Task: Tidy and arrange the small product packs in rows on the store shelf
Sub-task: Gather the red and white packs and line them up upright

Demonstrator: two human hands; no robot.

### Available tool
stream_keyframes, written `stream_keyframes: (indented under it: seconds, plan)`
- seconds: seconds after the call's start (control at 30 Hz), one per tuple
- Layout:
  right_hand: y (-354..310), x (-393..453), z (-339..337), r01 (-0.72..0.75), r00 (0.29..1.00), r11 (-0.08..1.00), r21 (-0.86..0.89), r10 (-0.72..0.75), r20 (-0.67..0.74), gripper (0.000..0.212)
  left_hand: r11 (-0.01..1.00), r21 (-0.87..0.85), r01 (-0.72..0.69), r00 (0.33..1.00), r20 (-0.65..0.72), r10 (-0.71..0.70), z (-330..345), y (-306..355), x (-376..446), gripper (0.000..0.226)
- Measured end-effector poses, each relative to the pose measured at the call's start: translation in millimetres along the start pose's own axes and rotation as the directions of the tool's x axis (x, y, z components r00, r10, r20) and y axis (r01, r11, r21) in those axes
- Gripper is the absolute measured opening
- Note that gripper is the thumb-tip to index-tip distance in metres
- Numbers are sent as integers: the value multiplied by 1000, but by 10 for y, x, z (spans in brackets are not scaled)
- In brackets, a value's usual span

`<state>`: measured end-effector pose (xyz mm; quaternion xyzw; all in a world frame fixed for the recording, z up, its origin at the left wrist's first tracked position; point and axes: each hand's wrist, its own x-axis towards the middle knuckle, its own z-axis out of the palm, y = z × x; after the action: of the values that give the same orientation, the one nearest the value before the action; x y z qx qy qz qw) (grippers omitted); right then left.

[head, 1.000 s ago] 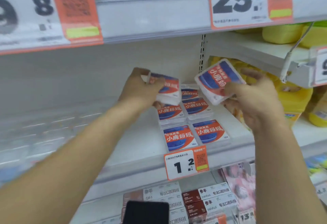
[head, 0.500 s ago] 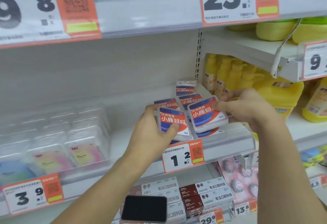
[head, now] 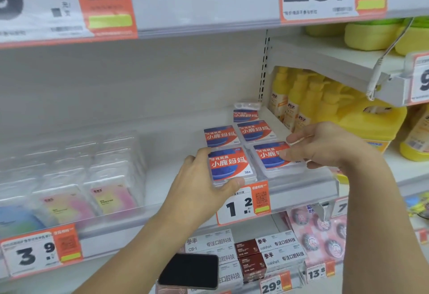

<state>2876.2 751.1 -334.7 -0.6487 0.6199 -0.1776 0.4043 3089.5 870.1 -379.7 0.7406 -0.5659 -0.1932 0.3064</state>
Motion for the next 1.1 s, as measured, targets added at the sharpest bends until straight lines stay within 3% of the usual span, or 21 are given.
stream_keyframes:
  seconds: [0.43,0.93,1.0,1.1]
  plan:
    - [5,86,69,39,999,999,-2,-39,25,47,1000,-9,-19,999,-50,18,96,-2,4,80]
    - [1,91,33,26,999,997,-73,-23,40,48,997,57,-48,999,-16,49,19,23,-24,74]
    - [-15,81,30,104,991,990,-91,-111,-75,49,999,30,-44,995,-86,46,-45,68,36,65]
    - [-92,89,126,360,878,912,-196,-402,-258,43,997,-47,-63,985,-164,54,-56,71,245,49]
